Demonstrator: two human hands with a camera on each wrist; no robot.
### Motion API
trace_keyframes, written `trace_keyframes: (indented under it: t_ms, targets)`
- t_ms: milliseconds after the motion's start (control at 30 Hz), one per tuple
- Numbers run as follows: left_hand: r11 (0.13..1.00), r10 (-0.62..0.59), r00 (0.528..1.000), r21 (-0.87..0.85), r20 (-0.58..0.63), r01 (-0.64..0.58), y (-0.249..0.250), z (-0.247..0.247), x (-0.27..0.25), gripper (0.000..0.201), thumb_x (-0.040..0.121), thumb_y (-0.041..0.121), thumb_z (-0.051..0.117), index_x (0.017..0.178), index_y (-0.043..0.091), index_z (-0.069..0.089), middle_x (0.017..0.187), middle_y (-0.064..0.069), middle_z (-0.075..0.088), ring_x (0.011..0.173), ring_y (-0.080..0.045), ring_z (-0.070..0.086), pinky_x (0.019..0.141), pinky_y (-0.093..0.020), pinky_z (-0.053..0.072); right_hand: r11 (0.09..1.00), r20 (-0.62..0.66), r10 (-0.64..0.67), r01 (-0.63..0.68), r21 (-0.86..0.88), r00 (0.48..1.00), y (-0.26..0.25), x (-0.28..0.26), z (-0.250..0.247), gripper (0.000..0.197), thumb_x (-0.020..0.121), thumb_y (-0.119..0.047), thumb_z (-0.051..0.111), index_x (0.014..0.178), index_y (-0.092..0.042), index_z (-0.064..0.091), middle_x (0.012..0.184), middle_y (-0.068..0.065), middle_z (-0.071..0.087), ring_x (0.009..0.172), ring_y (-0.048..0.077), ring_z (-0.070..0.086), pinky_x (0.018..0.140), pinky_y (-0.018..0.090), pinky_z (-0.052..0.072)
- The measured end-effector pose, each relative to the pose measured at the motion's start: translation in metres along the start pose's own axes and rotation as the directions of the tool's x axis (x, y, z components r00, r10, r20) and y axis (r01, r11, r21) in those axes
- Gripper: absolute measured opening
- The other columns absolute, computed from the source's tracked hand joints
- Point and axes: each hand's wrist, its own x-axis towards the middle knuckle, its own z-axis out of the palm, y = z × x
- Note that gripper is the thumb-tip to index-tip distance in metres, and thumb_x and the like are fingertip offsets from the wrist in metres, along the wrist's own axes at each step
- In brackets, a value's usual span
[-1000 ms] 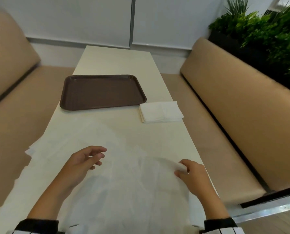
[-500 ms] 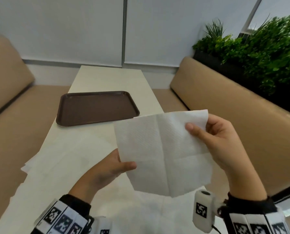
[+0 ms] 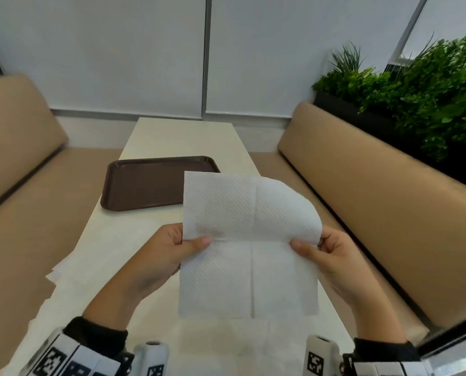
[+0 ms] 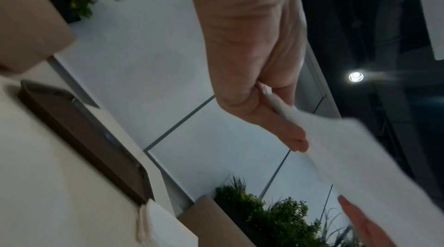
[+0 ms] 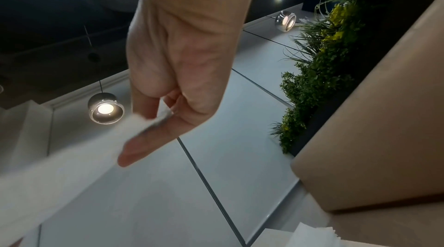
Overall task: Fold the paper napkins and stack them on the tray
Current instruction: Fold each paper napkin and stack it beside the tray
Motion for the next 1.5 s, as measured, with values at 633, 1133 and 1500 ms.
trace_keyframes:
  t_ms: [633, 1133, 1500]
  targets:
    - [0.992, 0.089, 0.994, 0.096, -0.068, -0.083, 0.019, -0.015, -0.009, 0.024, 0.074, 0.038, 0.063, 0.070, 0.016, 0.070, 0.075, -0.001, 0.063, 0.063, -0.013, 0.060, 0.054, -0.018, 0.048, 0.993, 0.211, -0.081, 0.098, -0.071, 0.974, 0.005, -0.003, -0.010, 0.053, 0.088, 0.019, 0.043, 0.068, -0.019, 0.073, 0.081, -0.003, 0.070, 0.077, 0.009, 0.065, 0.068, 0.015, 0.048]
    - [0.487, 0.039, 0.949, 0.823, 0.314, -0.293, 0.070, 0.023, 0.016, 0.025, 0.080, 0.017, 0.064, 0.087, 0.038, 0.075, 0.087, 0.017, 0.073, 0.084, -0.012, 0.067, 0.082, -0.038, 0.053, 0.802, 0.521, 0.048, 0.278, -0.528, 0.852, -0.013, 0.029, 0.032, 0.042, 0.081, -0.057, 0.058, 0.095, -0.022, 0.076, 0.095, -0.012, 0.072, 0.093, 0.007, 0.065, 0.091, 0.040, 0.049]
    - [0.779, 0.013, 0.999, 0.627, 0.035, -0.032, 0.045, -0.019, 0.068, 0.031, 0.081, 0.001, 0.070, 0.096, 0.028, 0.075, 0.093, 0.012, 0.073, 0.082, -0.013, 0.071, 0.073, -0.030, 0.059, 0.921, 0.201, 0.208, -0.123, -0.370, 0.957, 0.048, 0.065, -0.041, 0.010, 0.073, -0.004, 0.079, 0.079, -0.010, 0.072, 0.080, 0.001, 0.074, 0.073, 0.016, 0.070, 0.075, 0.022, 0.053]
